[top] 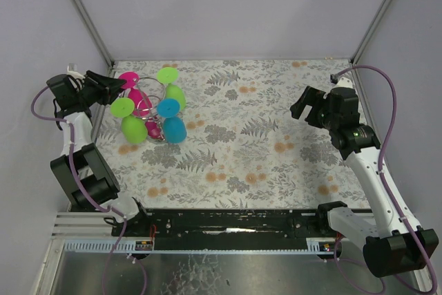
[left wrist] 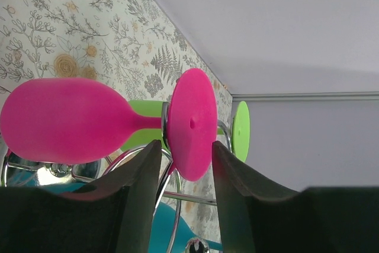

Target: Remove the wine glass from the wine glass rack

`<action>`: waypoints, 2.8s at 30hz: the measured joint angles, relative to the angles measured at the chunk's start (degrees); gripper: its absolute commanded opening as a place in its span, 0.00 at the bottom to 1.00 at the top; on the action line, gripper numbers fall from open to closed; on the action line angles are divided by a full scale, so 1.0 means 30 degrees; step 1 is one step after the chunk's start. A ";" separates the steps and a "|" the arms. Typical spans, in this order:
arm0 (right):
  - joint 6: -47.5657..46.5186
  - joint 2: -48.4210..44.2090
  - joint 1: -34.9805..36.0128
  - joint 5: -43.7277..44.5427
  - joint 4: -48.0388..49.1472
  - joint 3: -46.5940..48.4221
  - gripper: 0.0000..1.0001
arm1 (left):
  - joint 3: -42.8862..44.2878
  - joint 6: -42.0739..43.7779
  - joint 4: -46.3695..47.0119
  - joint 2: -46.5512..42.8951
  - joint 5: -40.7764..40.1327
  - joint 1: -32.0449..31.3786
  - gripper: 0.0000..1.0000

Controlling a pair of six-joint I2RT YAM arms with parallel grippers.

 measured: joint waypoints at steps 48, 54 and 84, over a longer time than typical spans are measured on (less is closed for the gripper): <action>-0.0299 0.0262 0.0000 0.0000 0.0007 -0.0073 0.99 | -0.0459 -0.1770 -0.0510 -0.0736 0.1188 0.0554 0.00; -0.0299 0.0321 0.0000 0.0000 0.0015 -0.0073 0.99 | -0.1188 -0.3803 0.0335 -0.0736 0.1479 0.0809 0.00; -0.0306 0.0678 0.0000 0.0007 0.0168 -0.0073 0.99 | -0.1450 -0.7016 0.2579 -0.0532 0.2266 0.1545 0.00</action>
